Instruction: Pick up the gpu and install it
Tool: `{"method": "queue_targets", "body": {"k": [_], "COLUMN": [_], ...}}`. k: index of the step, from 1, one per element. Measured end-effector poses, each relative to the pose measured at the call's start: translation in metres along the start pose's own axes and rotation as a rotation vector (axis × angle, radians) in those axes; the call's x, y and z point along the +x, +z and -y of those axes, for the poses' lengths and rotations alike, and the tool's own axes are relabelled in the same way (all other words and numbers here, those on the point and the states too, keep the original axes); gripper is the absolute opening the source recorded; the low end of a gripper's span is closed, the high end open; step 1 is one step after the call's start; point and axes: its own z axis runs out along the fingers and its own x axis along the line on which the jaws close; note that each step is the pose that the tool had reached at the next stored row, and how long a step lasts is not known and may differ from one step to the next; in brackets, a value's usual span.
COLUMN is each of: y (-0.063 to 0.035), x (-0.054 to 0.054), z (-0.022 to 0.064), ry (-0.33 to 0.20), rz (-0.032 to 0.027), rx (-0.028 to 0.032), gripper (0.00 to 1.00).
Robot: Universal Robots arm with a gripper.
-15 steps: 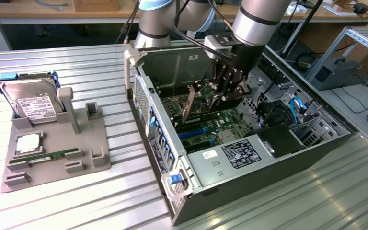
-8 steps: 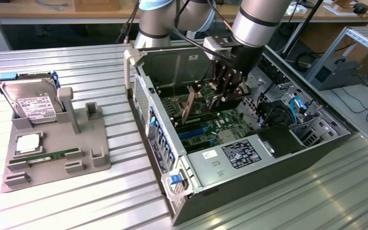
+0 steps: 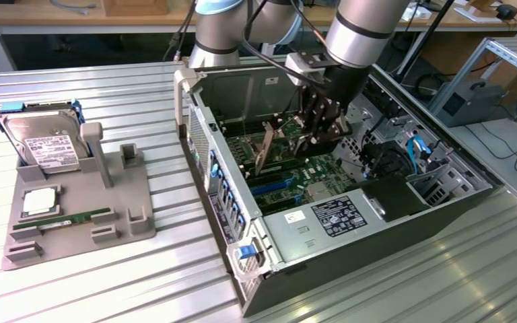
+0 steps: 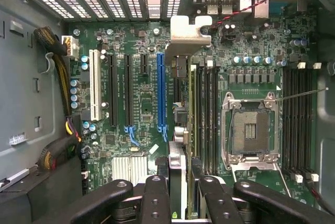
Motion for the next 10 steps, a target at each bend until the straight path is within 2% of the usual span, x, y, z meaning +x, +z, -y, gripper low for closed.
{"method": "queue_targets", "body": {"k": [10], "y": [0.0027], "x": [0.0017], "z": [-0.0004], "ry": [0.000], "rz": [0.0001], "rx": [0.0000], "gripper": [0.27]}}
